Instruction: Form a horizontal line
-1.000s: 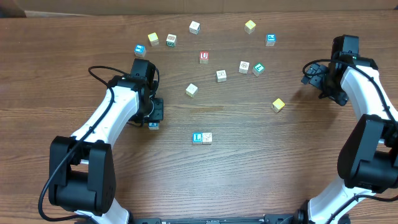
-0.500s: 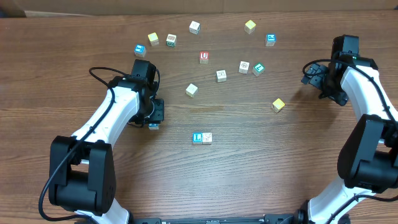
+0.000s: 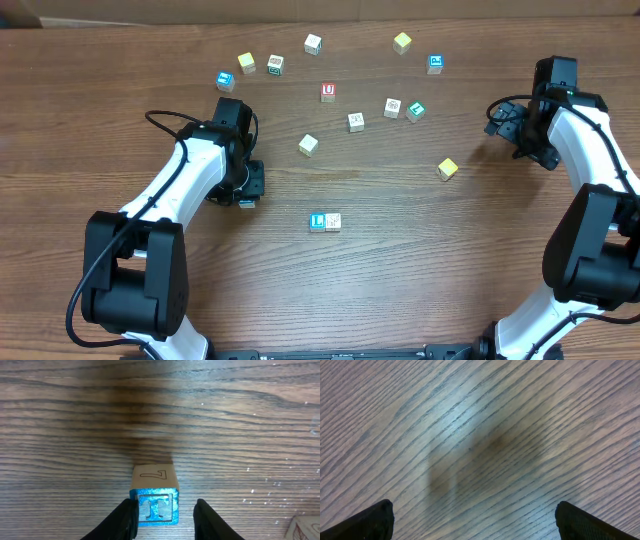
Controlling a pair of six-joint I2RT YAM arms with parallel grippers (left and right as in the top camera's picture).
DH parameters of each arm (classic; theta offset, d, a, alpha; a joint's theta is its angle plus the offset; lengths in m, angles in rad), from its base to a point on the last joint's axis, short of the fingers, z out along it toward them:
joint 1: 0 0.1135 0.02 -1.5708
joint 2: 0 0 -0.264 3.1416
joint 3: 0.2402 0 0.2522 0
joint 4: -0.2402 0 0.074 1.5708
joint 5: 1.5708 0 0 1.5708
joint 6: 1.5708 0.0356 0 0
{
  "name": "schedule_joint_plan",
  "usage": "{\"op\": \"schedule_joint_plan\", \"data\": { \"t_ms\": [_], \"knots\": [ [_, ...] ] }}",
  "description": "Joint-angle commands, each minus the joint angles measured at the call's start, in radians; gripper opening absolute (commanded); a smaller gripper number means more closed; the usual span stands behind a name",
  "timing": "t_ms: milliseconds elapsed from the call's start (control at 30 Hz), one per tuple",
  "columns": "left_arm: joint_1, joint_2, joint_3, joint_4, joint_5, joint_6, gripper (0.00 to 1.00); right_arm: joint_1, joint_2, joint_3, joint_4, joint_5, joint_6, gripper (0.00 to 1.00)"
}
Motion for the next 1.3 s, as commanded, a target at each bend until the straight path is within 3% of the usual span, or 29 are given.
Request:
{"op": "schedule_joint_plan", "data": {
  "t_ms": [0,800,967,1267],
  "knots": [
    [-0.01,0.013,-0.008,-0.002,-0.025,-0.021,0.35,-0.001,-0.021,0.021,0.003,0.006,-0.001,1.0],
    [-0.01,0.014,-0.027,0.014,-0.092,-0.055,0.36,-0.001,-0.021,0.021,0.003,0.006,-0.001,1.0],
    [-0.01,0.014,-0.095,0.079,-0.092,-0.058,0.42,-0.001,-0.021,0.021,0.003,0.006,-0.001,1.0],
    [-0.006,0.014,-0.106,0.058,-0.118,-0.058,0.41,-0.001,-0.021,0.021,0.003,0.006,-0.001,1.0]
  ]
}}
